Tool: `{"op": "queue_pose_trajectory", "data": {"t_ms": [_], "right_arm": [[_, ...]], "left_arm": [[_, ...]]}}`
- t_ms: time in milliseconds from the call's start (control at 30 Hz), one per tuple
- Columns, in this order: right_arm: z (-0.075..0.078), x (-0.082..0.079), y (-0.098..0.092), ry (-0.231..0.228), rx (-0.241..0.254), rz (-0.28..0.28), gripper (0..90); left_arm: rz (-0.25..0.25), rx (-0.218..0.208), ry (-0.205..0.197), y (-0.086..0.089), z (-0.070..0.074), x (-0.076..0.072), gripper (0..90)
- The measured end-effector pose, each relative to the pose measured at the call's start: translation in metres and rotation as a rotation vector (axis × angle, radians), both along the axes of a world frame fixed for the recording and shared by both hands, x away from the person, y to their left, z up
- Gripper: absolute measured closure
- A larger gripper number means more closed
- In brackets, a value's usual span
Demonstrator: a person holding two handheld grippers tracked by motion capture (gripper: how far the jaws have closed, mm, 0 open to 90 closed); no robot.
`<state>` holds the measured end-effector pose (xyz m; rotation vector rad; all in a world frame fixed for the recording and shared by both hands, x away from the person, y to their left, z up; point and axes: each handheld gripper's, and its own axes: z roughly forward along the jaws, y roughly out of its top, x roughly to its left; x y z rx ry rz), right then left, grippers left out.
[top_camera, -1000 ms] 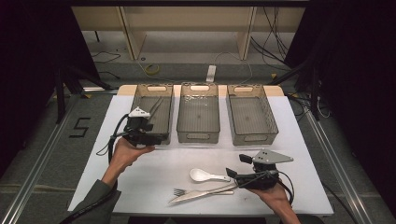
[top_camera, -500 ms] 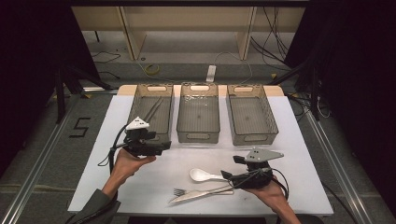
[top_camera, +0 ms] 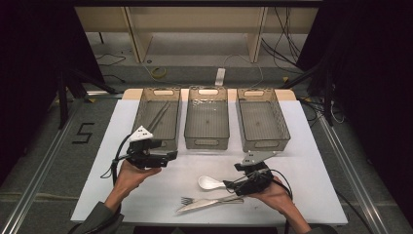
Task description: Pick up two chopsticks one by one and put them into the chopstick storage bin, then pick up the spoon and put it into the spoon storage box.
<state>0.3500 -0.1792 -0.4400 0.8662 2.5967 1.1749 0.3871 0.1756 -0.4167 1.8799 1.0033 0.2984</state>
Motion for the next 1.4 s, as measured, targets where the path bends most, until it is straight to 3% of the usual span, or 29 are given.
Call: {"op": "queue_pose_trajectory", "data": {"t_ms": [433, 633, 1033, 1167, 1233, 1400], "right_arm": [[-0.004, 0.014, 0.014, 0.054, -0.091, 0.049, 27.5], [-0.008, 0.018, 0.021, 0.062, -0.161, 0.089, 27.9], [-0.012, 0.022, 0.029, 0.101, -0.217, 0.133, 36.0], [-0.013, 0.022, 0.033, 0.105, -0.240, 0.145, 40.7], [-0.014, 0.023, 0.034, 0.084, -0.257, 0.165, 42.7], [-0.016, 0.026, 0.037, 0.096, -0.267, 0.185, 48.7]], "left_arm": [[0.009, -0.008, -0.033, 0.003, 0.001, -0.006, 18.2], [0.004, -0.012, -0.033, 0.006, 0.001, -0.009, 17.6], [0.017, -0.020, -0.042, 0.010, 0.001, -0.013, 16.6], [0.012, -0.014, -0.043, 0.009, 0.000, -0.014, 16.5], [0.012, -0.005, -0.050, 0.009, 0.001, -0.015, 16.3], [0.012, -0.005, -0.050, 0.010, 0.000, -0.016, 16.3]]}}
